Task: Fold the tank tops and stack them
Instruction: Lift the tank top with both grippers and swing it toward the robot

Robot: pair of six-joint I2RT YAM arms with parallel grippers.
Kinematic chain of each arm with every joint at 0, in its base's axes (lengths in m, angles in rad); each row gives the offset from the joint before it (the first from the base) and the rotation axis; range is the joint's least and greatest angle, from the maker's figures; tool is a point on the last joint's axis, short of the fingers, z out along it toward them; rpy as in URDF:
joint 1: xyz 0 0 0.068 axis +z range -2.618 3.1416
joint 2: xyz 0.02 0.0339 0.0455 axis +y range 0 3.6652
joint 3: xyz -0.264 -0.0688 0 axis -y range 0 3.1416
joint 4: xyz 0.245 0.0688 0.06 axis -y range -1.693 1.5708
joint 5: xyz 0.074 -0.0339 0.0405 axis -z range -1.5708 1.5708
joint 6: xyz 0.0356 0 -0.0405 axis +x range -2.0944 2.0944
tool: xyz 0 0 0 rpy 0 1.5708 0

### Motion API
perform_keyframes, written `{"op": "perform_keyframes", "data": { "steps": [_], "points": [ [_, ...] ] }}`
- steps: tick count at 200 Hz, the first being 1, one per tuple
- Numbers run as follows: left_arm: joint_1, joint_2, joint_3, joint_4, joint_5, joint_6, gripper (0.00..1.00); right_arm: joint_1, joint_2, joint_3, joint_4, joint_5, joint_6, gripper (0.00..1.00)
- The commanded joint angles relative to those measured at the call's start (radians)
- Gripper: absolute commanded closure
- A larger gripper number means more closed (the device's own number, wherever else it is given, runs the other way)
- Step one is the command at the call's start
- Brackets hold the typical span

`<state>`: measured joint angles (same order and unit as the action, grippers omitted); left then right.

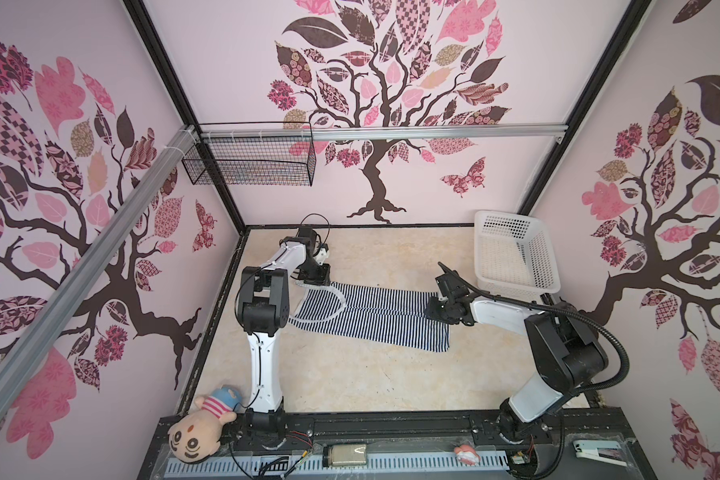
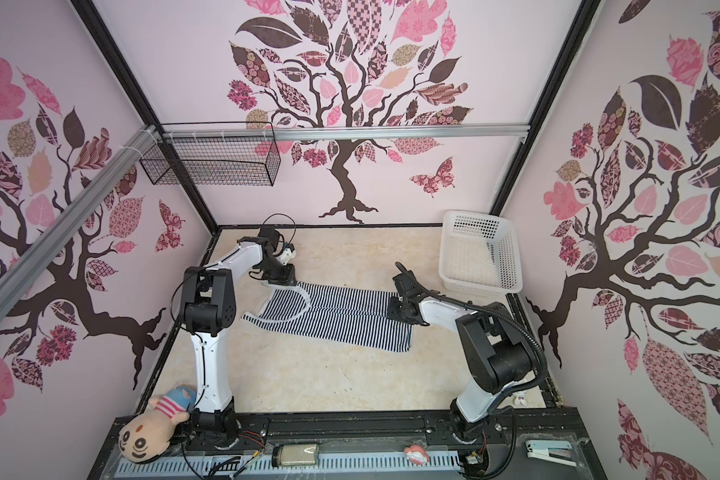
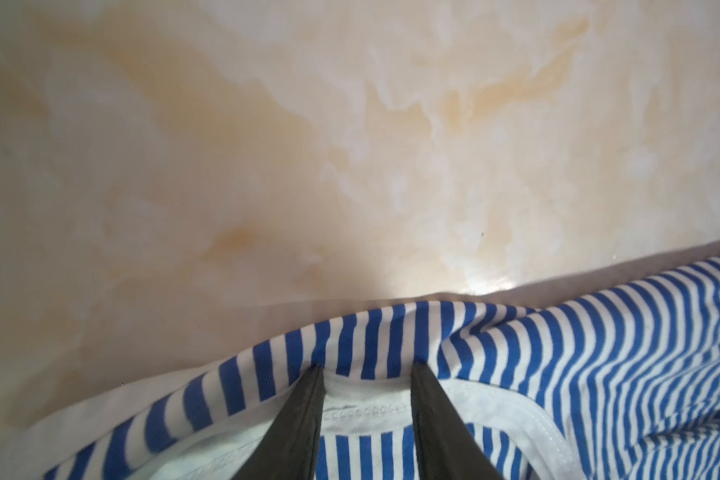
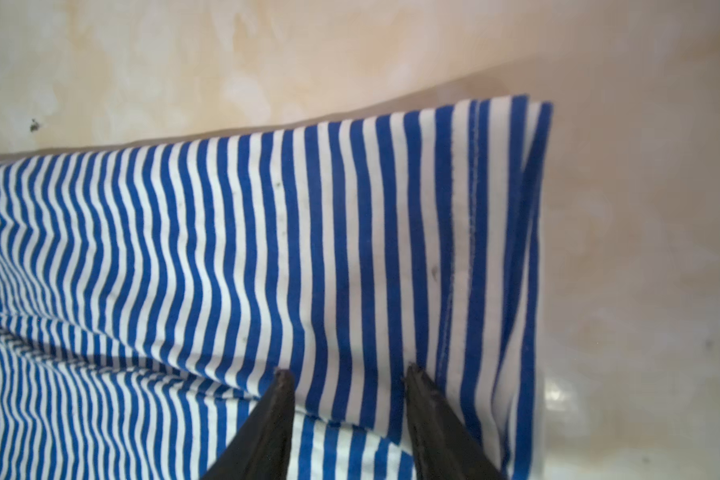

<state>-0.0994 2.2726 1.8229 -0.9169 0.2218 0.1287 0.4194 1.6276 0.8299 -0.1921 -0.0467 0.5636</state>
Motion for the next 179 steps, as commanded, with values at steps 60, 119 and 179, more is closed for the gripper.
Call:
{"op": "perform_keyframes", "data": {
  "steps": [60,119,179],
  "points": [
    [-0.073,0.359,0.573,-0.178,-0.101,0.010,0.60,0.092,-0.136,-0.154,-0.038,-0.034,0.152,0.53],
    [-0.136,0.438,0.753,-0.157,-0.142,0.022,0.58,0.263,-0.100,-0.124,-0.075,0.021,0.250,0.53],
    [-0.143,0.442,0.789,-0.104,-0.131,0.072,0.48,0.438,-0.065,-0.116,-0.057,0.042,0.398,0.53]
  ]
}}
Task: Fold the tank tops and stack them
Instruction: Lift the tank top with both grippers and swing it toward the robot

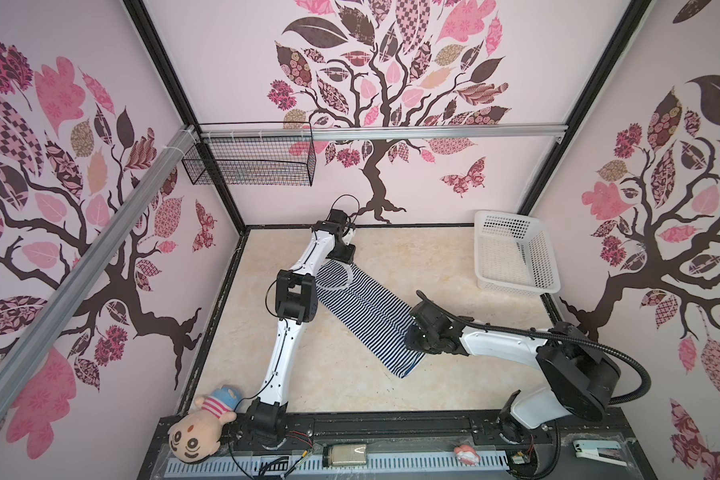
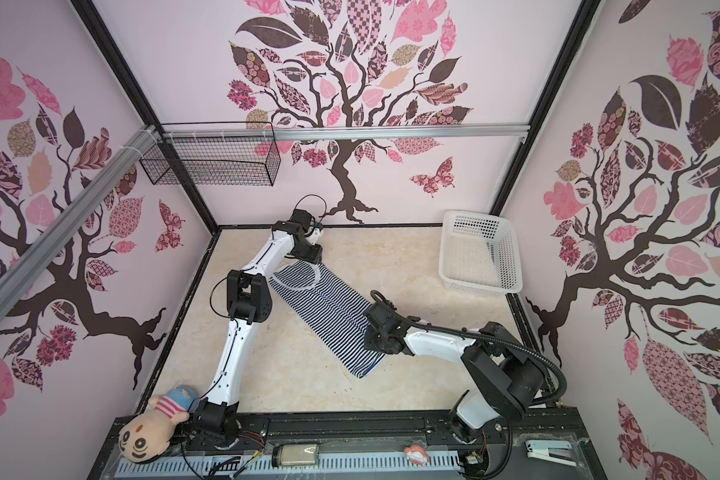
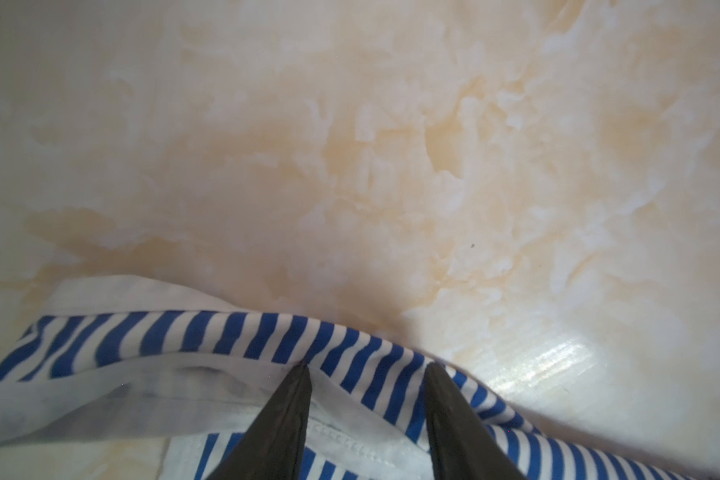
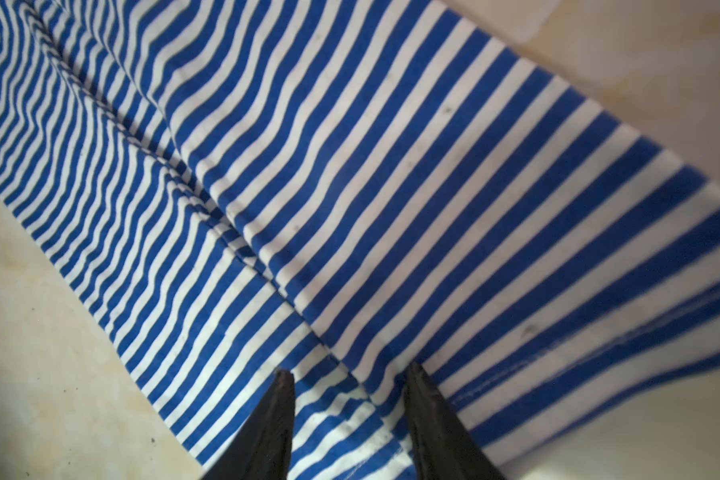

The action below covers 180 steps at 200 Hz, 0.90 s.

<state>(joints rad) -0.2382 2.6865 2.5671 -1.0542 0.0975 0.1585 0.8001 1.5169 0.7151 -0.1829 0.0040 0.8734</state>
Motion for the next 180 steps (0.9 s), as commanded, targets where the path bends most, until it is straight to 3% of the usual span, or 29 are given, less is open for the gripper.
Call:
{"op": "perform_keyframes", "data": {
  "steps": [1,78,128,149,180],
  "points": [
    [-0.004,0.028,0.045,0.034,-0.007,0.044,0.48,0.060,0.047,0.000,-0.066,-0.009,0.089,0.53],
    [-0.041,0.012,0.057,0.075,0.025,0.108,0.44,0.234,0.143,0.143,-0.085,0.003,0.172,0.53],
    [-0.039,-0.145,-0.044,0.077,0.051,0.081,0.44,0.260,0.094,0.223,-0.182,0.068,0.127,0.52],
    [-0.025,-0.277,-0.175,0.068,0.085,0.058,0.45,0.236,0.054,0.285,-0.263,0.140,0.058,0.52],
    [0.023,-0.517,-0.489,0.129,0.146,0.027,0.44,0.148,0.021,0.306,-0.285,0.143,-0.023,0.50]
  ]
}}
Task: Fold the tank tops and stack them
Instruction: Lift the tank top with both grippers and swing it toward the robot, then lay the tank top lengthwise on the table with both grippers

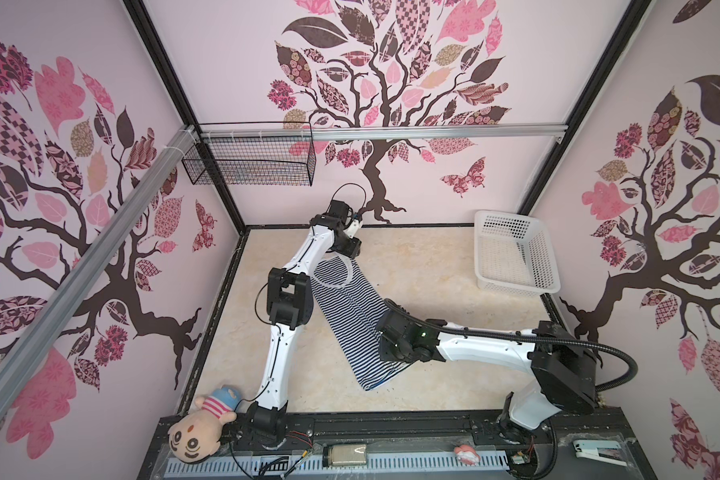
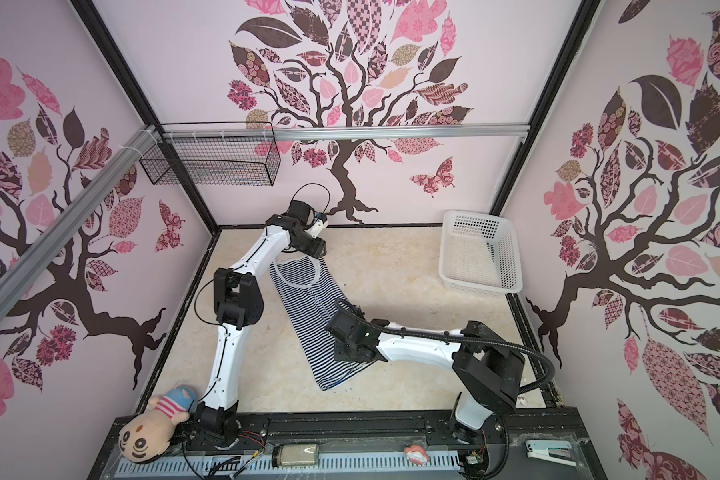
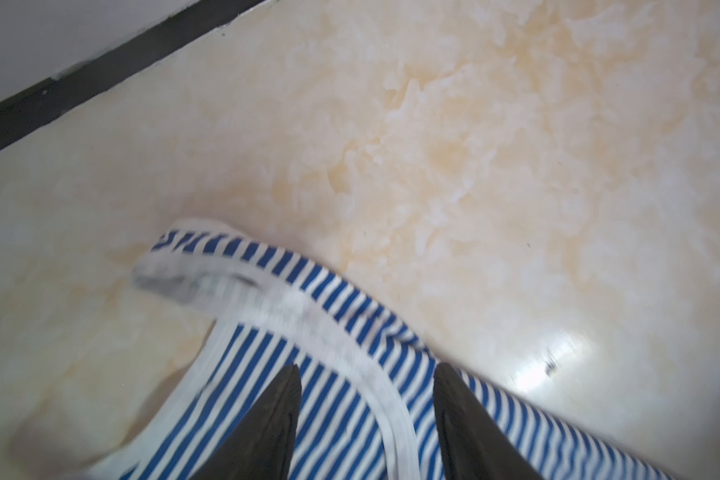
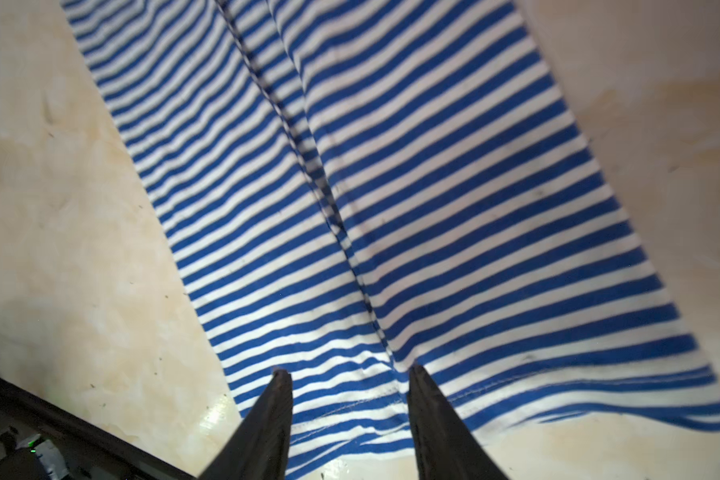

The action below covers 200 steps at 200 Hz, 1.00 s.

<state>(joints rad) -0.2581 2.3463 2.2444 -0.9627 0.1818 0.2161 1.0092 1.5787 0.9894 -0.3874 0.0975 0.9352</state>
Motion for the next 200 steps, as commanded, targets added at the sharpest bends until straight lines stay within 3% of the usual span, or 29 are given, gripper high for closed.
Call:
{"op": "perform_keyframes", "data": {
  "steps": [1,42,79,138,200],
  "points": [
    [0.046,-0.183,-0.175,0.037,0.064,-0.031,0.44,-0.065,-0.041,0.030,-0.080,0.050,-0.088,0.50],
    [0.113,-0.342,-0.466,0.057,0.044,0.008,0.45,-0.140,-0.024,0.021,-0.034,0.015,-0.220,0.51],
    [0.139,-0.340,-0.566,0.072,0.001,0.068,0.45,-0.142,0.041,0.037,0.008,-0.006,-0.298,0.53],
    [0.139,-0.190,-0.537,0.077,-0.033,0.086,0.47,-0.150,0.084,-0.008,0.055,-0.011,-0.303,0.54],
    [0.139,-0.150,-0.549,0.096,-0.038,0.083,0.47,-0.152,0.108,-0.029,0.070,-0.023,-0.306,0.54]
  ]
}}
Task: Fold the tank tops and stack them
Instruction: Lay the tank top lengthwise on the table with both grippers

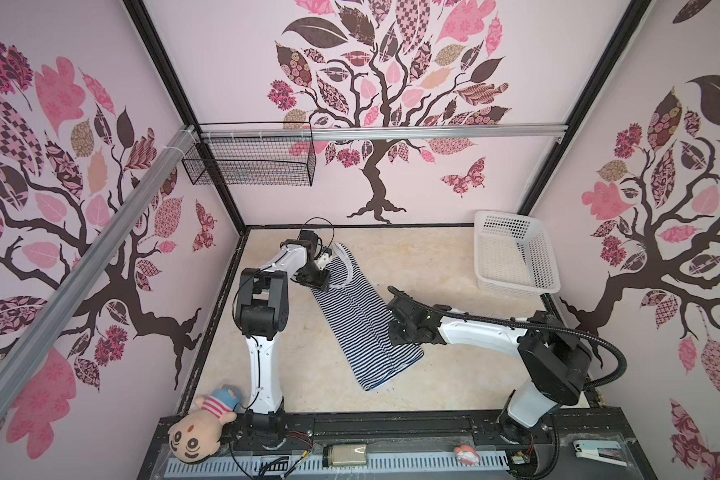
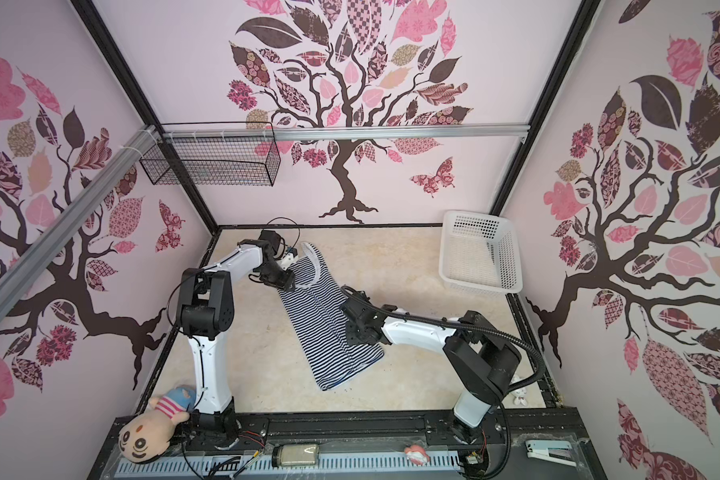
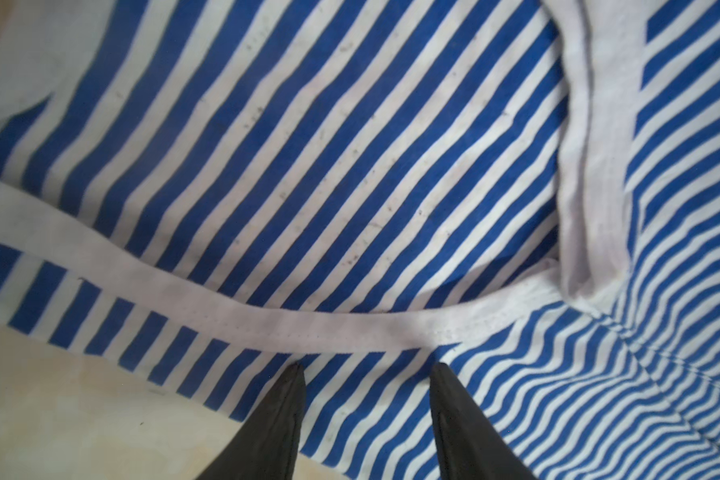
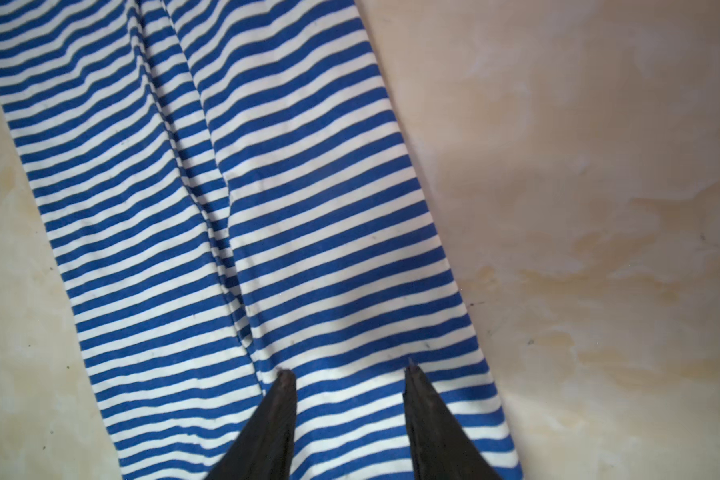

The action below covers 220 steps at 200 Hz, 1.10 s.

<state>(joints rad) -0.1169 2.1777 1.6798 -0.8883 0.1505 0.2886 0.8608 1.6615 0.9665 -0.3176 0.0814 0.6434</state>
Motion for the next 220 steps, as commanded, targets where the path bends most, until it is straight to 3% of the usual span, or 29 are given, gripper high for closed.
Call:
{"op": "perform_keyframes", "data": {
  "steps": [1,87,145,220],
  "points": [
    [-0.002,0.019,0.015,0.022,-0.007,0.010,0.47,-0.003,0.027,-0.006,0.001,-0.007,-0.014,0.54],
    [-0.004,0.114,0.128,-0.014,-0.051,0.028,0.47,-0.003,0.053,-0.070,0.058,-0.058,0.046,0.54],
    [-0.018,0.230,0.325,-0.073,-0.056,0.044,0.47,0.016,0.044,-0.104,0.099,-0.098,0.110,0.54],
    [-0.075,0.357,0.575,-0.156,-0.063,0.098,0.46,0.108,0.071,-0.057,0.088,-0.062,0.203,0.54]
  ]
}}
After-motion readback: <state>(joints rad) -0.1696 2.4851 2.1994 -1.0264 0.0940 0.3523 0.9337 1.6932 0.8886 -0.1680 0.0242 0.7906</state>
